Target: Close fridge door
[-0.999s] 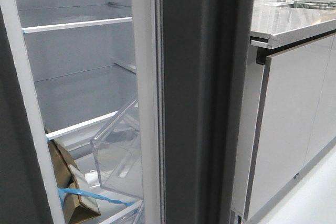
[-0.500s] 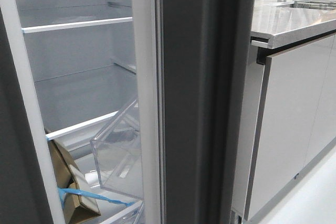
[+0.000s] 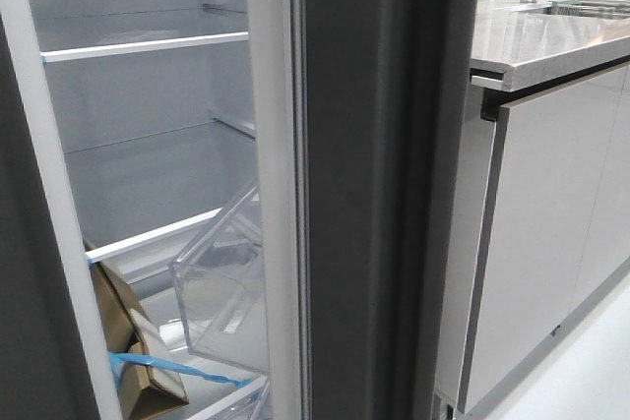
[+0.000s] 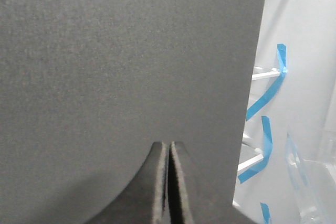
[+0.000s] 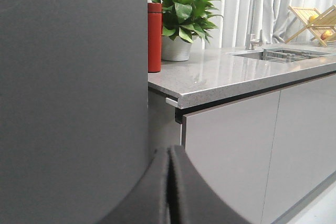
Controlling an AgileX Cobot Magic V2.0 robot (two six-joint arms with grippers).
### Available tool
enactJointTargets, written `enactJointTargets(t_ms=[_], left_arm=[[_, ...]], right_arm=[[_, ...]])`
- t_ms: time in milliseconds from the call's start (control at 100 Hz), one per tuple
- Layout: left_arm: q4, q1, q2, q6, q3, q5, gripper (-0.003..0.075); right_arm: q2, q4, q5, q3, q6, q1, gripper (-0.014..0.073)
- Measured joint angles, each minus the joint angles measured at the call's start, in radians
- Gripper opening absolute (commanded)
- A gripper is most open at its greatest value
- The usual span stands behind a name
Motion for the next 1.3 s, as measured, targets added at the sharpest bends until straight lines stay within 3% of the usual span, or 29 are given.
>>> enactJointTargets(t_ms=[610,1059,1299], left_arm=[[0.000,0.000,0.000,0.000,0.000,0.000,-0.0021],[0.000,0.000,0.000,0.000,0.000,0.000,-0.0020],[0.000,0.000,0.000,0.000,0.000,0.000,-0.0021]], right_arm=[[0.000,0.000,0.046,-0.026,0.000,0.000,-0.0076],[0.231,0.004,0.216,-0.476,0.000,0.000,-0.0076],[0.425,0.007,0.397,-0.791,0.000,0.000,-0.0076]])
